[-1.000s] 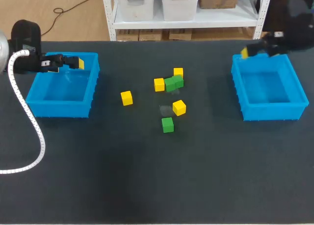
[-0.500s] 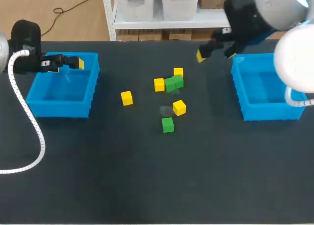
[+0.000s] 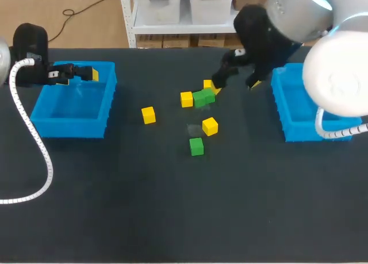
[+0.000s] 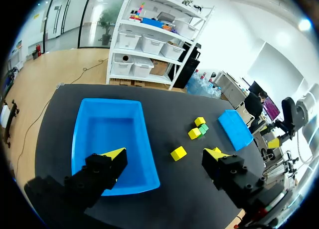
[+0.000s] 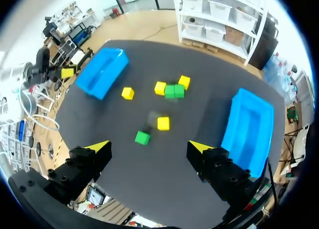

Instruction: Put the green cubes in the right bin and the yellow cubes in the left bin.

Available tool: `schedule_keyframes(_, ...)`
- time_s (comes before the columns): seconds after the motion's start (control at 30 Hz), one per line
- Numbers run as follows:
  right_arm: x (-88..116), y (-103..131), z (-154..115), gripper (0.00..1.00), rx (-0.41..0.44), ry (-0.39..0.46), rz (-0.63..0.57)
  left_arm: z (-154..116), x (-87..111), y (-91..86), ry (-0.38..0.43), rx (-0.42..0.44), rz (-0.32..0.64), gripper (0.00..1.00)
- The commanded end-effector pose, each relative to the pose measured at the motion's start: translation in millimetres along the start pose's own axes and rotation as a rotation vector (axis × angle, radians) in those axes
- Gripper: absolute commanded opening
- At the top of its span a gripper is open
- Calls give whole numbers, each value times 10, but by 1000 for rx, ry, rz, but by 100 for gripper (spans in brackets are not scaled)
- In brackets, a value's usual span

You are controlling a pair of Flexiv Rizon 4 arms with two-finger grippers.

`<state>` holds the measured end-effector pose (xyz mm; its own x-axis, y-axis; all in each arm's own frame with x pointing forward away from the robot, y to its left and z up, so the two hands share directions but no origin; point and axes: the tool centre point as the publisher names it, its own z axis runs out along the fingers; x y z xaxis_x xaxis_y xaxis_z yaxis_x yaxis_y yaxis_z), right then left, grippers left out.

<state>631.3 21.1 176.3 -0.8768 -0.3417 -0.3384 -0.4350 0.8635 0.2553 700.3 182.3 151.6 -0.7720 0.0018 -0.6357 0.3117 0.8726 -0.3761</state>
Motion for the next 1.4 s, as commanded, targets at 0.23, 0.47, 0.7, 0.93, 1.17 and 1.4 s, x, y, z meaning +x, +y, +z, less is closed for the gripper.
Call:
schedule_keyframes(0.23,238,231,376,100,-13,95,47,-2,14,24,-7,12,2,100)
schedule_keyframes(0.47,344,304,620,100,16,152,73,-2,14,24,-7,12,2,100)
schedule_keyframes(0.7,423,280,850,100,55,215,69,-2,14,24,-7,12,2,100)
schedule_keyframes(0.93,369,179,1072,100,78,258,53,-2,14,24,-7,12,2,100)
schedule_keyframes(1.17,348,140,1214,100,79,284,45,-2,14,24,-7,12,2,100)
schedule_keyframes(1.4,366,65,1404,100,63,322,69,-2,14,24,-7,12,2,100)
